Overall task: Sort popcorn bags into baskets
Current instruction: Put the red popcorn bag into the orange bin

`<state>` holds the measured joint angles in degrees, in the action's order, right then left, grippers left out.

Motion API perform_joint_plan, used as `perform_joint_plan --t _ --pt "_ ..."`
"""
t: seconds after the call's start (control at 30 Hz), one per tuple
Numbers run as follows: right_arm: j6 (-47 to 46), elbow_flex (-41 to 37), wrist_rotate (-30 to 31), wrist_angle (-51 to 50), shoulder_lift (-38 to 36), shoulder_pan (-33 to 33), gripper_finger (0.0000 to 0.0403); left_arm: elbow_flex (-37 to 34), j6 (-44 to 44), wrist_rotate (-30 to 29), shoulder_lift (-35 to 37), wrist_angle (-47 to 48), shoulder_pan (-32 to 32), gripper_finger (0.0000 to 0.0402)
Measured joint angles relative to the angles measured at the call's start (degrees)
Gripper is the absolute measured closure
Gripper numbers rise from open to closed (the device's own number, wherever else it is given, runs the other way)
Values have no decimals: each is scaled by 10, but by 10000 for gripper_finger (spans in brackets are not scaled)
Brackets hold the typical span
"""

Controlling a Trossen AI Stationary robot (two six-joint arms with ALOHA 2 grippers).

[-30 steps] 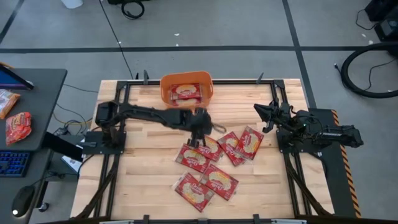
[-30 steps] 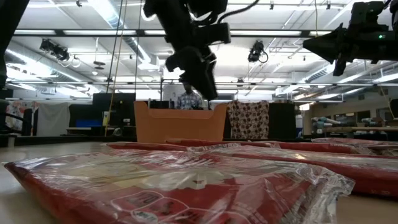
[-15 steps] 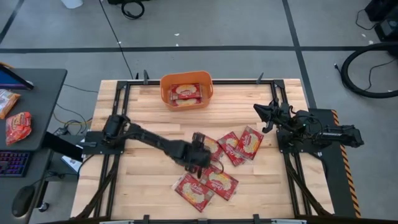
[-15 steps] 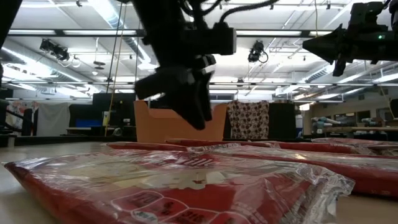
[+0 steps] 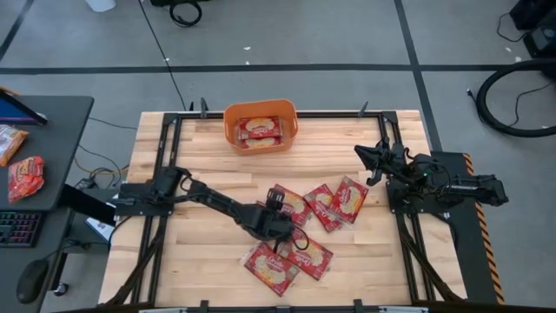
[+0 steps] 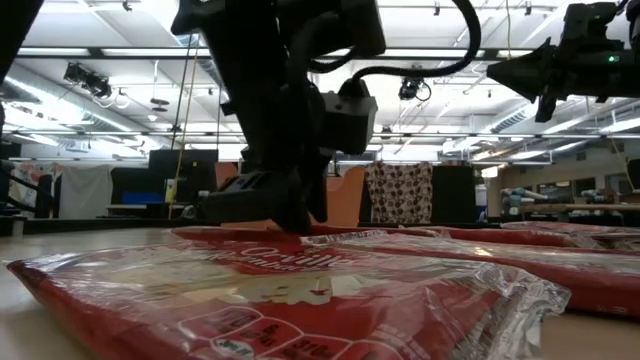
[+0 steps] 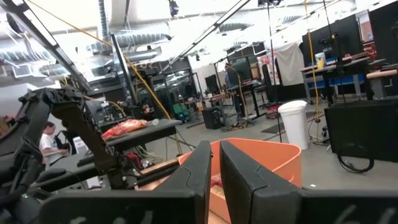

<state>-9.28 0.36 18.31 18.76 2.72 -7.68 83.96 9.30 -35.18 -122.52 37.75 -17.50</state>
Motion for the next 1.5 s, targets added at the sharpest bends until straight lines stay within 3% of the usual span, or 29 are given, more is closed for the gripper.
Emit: perform_joint_plan --t 0.6,0.9,1.07,1.3,1.5 --pt "0 0 0 0 0 0 364 2 3 17 -2 43 44 383" --pt "0 0 0 0 0 0 364 55 -15 20 54 180 79 383" --pt "0 0 0 0 0 0 364 80 -47 -23 104 231 99 383" --pt "0 0 0 0 0 0 364 84 -45 -90 179 242 148 383" --pt "0 0 0 0 0 0 364 79 -41 -82 199 217 238 383"
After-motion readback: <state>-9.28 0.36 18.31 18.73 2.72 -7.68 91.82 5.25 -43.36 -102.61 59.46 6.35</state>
